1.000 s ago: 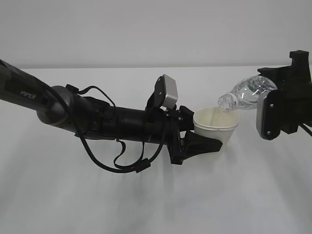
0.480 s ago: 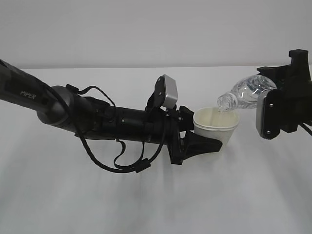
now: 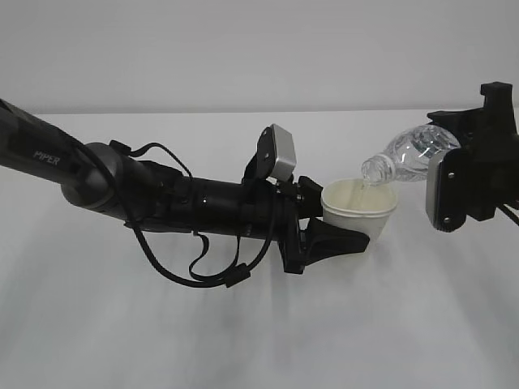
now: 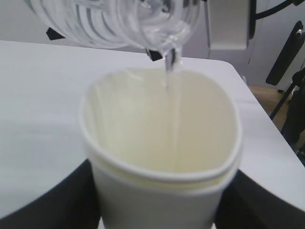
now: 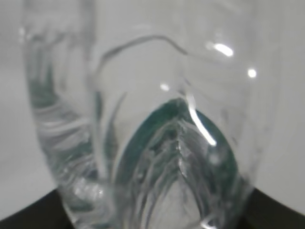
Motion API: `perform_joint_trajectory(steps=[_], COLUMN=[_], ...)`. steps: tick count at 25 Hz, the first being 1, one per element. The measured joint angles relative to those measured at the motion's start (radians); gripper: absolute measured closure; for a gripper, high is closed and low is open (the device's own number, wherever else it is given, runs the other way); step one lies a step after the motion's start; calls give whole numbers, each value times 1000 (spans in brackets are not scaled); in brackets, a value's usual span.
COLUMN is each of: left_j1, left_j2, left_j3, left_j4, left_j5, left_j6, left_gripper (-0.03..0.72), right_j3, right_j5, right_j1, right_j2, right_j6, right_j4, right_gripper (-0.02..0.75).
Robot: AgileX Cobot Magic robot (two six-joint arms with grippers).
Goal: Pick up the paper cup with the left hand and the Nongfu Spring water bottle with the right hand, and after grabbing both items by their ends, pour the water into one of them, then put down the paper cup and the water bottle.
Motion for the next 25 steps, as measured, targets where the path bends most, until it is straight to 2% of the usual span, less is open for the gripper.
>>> perform_joint_trajectory(steps=[25], left_j1=[0], left_j2=[0], left_j3=[0], left_j4=[2], left_j5=[4], left_j6=[0], left_gripper=[236], right_j3=[0], right_j5=[1], right_j1=[0], right_j2=[0], right_j6=[-2], right_j4=[-4], right_gripper=[328])
